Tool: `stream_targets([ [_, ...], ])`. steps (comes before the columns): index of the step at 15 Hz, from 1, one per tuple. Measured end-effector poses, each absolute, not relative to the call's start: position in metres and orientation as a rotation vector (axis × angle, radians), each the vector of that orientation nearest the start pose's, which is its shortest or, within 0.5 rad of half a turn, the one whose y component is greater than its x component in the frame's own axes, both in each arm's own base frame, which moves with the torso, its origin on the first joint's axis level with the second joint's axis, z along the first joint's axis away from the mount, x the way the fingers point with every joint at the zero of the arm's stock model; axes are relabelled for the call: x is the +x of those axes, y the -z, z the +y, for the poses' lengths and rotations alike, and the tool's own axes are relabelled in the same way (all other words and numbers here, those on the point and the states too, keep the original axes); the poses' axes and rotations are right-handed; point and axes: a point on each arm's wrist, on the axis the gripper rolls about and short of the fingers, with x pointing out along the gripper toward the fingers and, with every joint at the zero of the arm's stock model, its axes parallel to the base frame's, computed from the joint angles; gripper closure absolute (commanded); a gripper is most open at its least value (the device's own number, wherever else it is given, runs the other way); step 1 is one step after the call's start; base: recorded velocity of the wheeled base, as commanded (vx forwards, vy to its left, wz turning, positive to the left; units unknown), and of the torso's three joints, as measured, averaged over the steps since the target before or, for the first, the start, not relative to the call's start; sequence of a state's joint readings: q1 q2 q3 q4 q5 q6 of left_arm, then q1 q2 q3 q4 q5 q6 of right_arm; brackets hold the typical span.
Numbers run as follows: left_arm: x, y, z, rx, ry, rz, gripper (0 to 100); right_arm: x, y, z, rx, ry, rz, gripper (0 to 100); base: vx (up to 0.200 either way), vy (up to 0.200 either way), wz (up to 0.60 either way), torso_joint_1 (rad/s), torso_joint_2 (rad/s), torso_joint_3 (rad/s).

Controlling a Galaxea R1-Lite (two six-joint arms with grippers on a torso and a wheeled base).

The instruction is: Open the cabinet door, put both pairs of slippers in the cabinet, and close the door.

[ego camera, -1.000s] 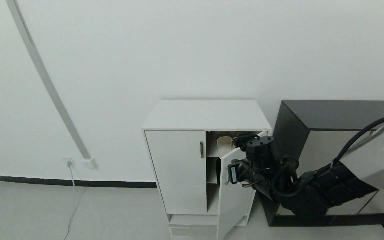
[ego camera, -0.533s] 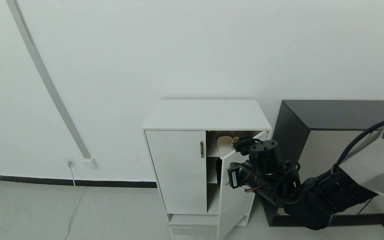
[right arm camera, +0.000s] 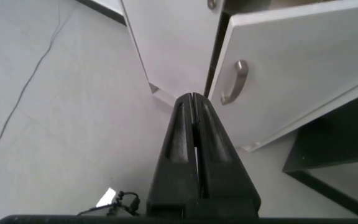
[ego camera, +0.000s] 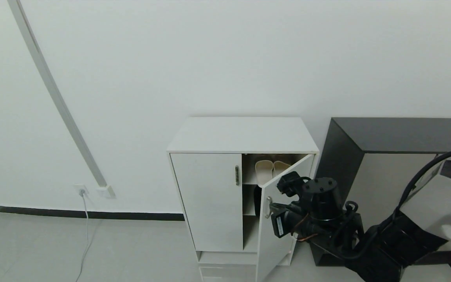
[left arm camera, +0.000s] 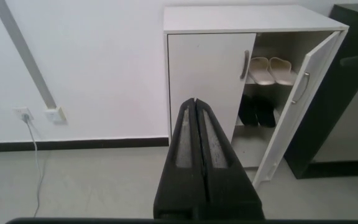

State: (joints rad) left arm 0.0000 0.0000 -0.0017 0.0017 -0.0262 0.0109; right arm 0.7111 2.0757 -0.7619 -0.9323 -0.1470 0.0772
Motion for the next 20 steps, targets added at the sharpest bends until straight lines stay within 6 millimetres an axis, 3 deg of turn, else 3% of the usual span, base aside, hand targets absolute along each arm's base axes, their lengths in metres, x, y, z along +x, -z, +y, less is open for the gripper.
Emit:
stream_targets([
  [8,-0.023,-0.076,-0.001,0.011,0.026,0.000,100,0.238,-0.054,0.202,-0.133,-0.569,0.403,100,0.200,0.000,0.00,0.002,0.00,0.004],
  [10,-0.023,-0.076,-0.001,0.010,0.026,0.001,100,0.233,-0.049,0.196,-0.144,-0.567,0.429,100,0.000,0.000,0.00,0.000,0.00,0.000],
  [14,-0.023,-0.076,-0.001,0.010,0.025,0.000,100,0.237,-0.044,0.200,-0.143,-0.564,0.435,100,0.000,0.000,0.00,0.000,0.00,0.000],
  [20,-0.023,-0.076,0.000,0.000,0.014,0.000,100,0.264,-0.027,0.216,-0.135,-0.542,0.430,100,0.000,0.000,0.00,0.000,0.00,0.000],
])
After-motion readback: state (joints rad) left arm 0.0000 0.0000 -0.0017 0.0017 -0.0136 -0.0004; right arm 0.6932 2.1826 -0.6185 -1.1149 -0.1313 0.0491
